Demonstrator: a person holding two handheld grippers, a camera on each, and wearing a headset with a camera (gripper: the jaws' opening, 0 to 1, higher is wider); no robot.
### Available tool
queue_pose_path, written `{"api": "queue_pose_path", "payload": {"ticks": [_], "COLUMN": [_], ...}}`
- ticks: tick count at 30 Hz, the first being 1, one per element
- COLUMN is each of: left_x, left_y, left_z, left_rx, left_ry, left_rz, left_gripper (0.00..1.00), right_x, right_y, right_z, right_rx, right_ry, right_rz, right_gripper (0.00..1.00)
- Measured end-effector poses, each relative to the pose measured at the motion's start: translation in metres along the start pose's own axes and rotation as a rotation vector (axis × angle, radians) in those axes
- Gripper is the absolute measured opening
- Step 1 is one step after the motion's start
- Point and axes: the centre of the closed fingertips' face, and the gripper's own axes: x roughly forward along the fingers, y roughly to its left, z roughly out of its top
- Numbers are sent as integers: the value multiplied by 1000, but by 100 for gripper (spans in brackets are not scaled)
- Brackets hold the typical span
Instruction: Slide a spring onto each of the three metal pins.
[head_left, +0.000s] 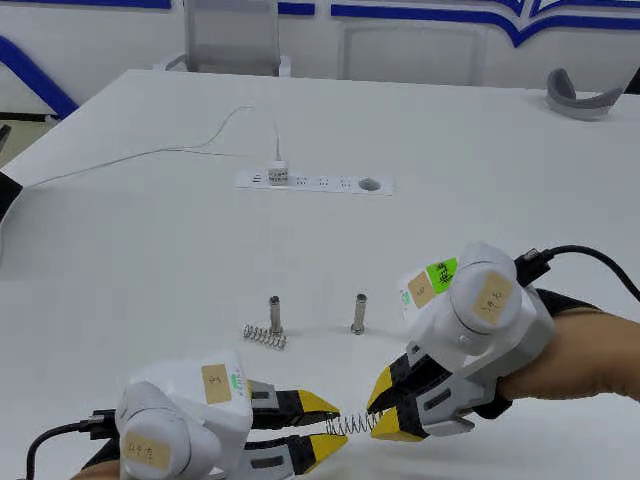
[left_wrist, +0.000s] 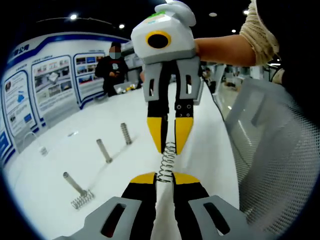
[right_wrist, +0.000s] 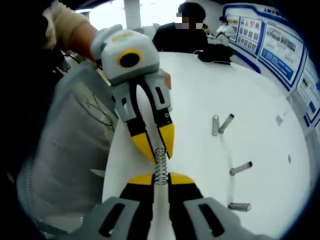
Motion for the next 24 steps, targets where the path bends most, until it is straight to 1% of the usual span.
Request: {"api": "queue_pose_path", "payload": {"ticks": [6, 11, 15, 21, 24], "left_x": [2, 3, 3, 3, 2], "left_y": [-3, -3, -3, 1, 2], "left_z": [-1, 1, 4, 4, 4], "left_rx": [13, 12, 9, -26, -41], "left_ry": [11, 6, -2, -19, -26], "left_rz": [-7, -5, -2, 11, 15], "left_gripper": [11, 11, 11, 10, 10], "right_x": [-5, -7, -7, -8, -8], "right_y": [2, 3, 2, -1, -3], "right_z": [17, 28, 34, 37, 37], "right_rx": [-11, -17, -21, -24, -14], "right_ry": [-32, -65, -85, -102, -110], "right_rz": [-9, -15, -25, -46, -54], "right_gripper": [11, 11, 11, 12, 12]}}
